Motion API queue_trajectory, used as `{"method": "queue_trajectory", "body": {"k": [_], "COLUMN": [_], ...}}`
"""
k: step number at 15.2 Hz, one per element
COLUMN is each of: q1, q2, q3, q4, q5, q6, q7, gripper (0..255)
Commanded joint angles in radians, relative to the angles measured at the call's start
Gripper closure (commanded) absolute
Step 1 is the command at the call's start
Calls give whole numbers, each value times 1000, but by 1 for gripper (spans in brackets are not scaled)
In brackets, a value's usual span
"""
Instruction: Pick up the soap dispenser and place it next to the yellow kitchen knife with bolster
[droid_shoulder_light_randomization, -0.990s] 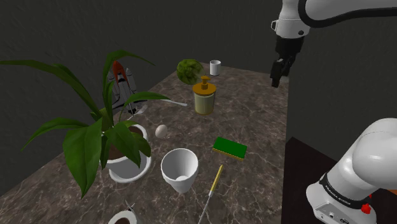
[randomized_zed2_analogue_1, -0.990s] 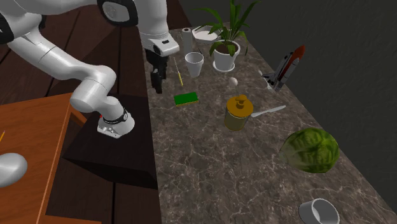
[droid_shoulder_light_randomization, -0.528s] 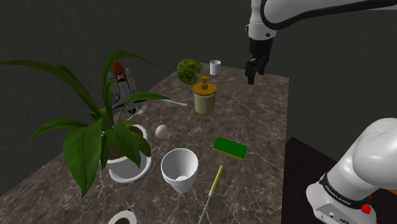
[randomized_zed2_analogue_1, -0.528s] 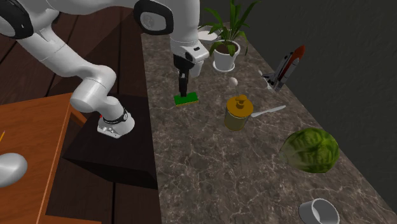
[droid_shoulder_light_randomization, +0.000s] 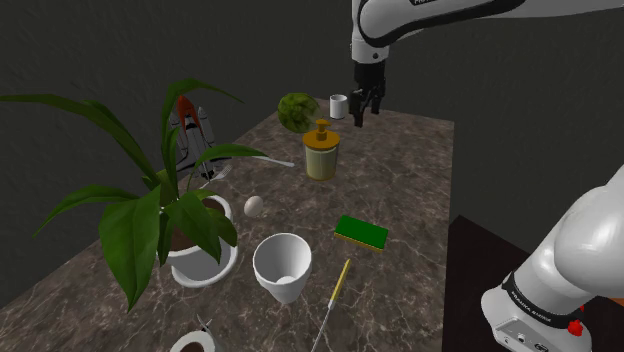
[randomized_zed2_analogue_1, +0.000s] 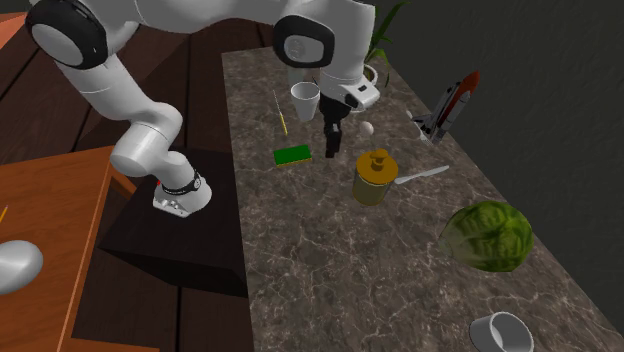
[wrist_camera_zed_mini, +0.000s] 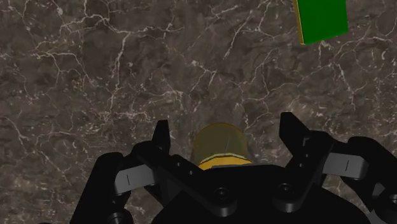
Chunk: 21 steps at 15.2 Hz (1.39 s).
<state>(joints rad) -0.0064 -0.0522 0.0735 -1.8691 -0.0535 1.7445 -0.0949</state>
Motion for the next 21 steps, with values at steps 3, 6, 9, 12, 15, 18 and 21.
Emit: {"method": "queue_trajectory", "body": {"k": [3, 6, 9, 12, 15, 18, 21], "q1": [7, 14, 24, 32, 30, 28, 28], "q2": [169, 303, 449, 554, 544, 538, 537], "q3": [7, 12, 16, 17, 17, 17, 17], "q4": [177, 336, 527, 661, 605, 555, 546], "q5": [4, 5, 4, 3, 4, 4, 4], "q6": [-15, -46, -95, -127, -82, -38, -30], "q7": [-1, -4, -7, -9, -8, -8, -8], "gripper": [0, 0, 0, 0, 0, 0, 0]}}
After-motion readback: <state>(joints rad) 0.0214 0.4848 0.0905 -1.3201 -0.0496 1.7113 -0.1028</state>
